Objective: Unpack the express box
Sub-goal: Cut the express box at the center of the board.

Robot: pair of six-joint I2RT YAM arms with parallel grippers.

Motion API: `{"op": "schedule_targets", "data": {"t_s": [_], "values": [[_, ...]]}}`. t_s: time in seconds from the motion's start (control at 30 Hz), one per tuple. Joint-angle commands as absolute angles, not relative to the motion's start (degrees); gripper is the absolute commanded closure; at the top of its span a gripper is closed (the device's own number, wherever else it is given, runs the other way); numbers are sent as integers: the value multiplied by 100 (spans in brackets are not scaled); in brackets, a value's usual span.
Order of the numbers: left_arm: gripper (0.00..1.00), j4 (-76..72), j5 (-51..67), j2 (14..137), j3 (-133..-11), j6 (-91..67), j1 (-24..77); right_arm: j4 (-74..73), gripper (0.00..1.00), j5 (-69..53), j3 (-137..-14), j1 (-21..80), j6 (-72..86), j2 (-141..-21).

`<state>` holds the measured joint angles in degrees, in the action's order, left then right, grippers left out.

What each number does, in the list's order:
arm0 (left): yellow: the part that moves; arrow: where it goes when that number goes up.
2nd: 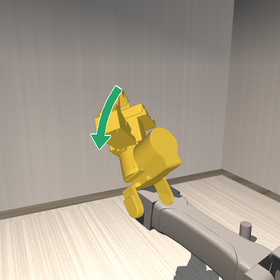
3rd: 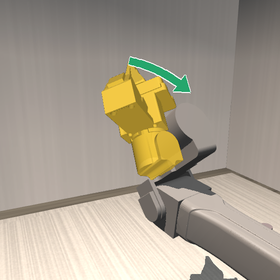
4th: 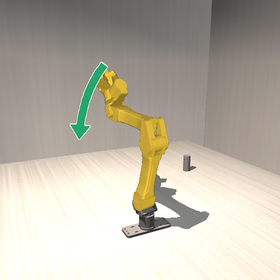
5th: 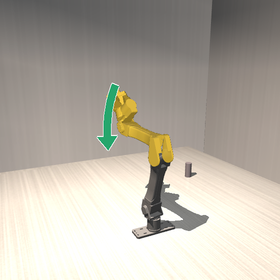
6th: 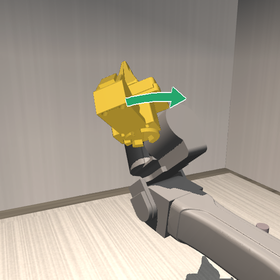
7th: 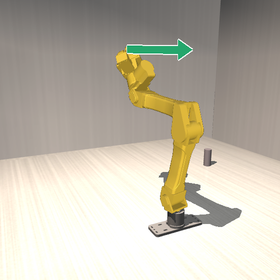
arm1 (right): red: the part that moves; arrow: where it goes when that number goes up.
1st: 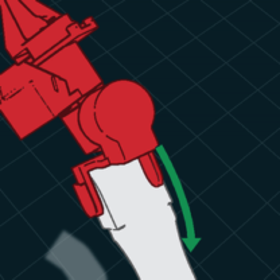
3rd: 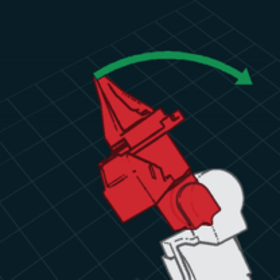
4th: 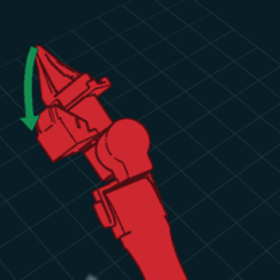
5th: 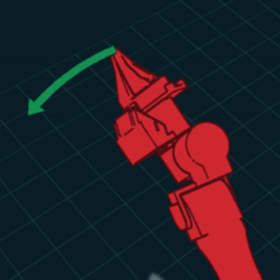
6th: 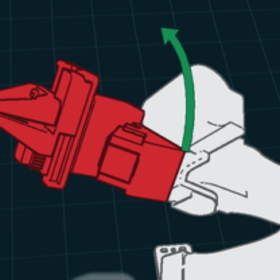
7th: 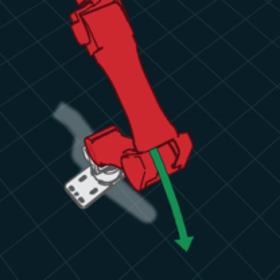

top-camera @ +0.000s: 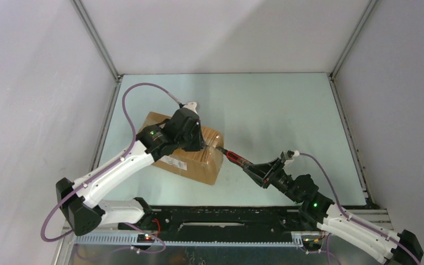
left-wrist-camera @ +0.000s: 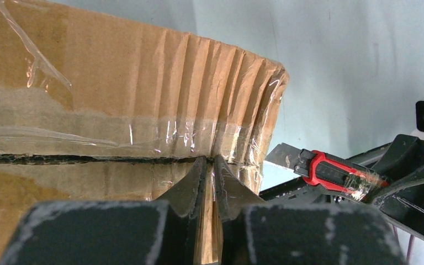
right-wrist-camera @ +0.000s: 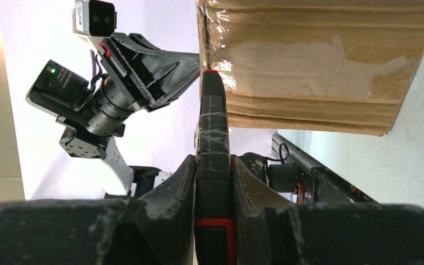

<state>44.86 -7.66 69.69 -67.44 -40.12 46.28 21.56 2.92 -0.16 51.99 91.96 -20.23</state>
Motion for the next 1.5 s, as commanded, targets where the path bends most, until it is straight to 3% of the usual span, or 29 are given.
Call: {"op": "schedule_targets", "data": {"t_s": [0.0, 0.7, 1.17, 1.47], "values": [[89, 4809, -375, 7107, -6434, -4074, 4647, 2313, 100, 466, -152, 5161, 9167, -2219], [91, 4808, 389, 7713, -6799, -3344, 4887, 3679, 100, -96, -454, 5266, 9062, -3962], [91, 4920, 186, 7717, -7015, -3049, 5034, 3390, 100, -46, -707, 5370, 8922, -4123], [77, 4789, 102, 7231, -6633, -3400, 4488, 2415, 100, -864, -797, 4766, 8762, -3229]]}}
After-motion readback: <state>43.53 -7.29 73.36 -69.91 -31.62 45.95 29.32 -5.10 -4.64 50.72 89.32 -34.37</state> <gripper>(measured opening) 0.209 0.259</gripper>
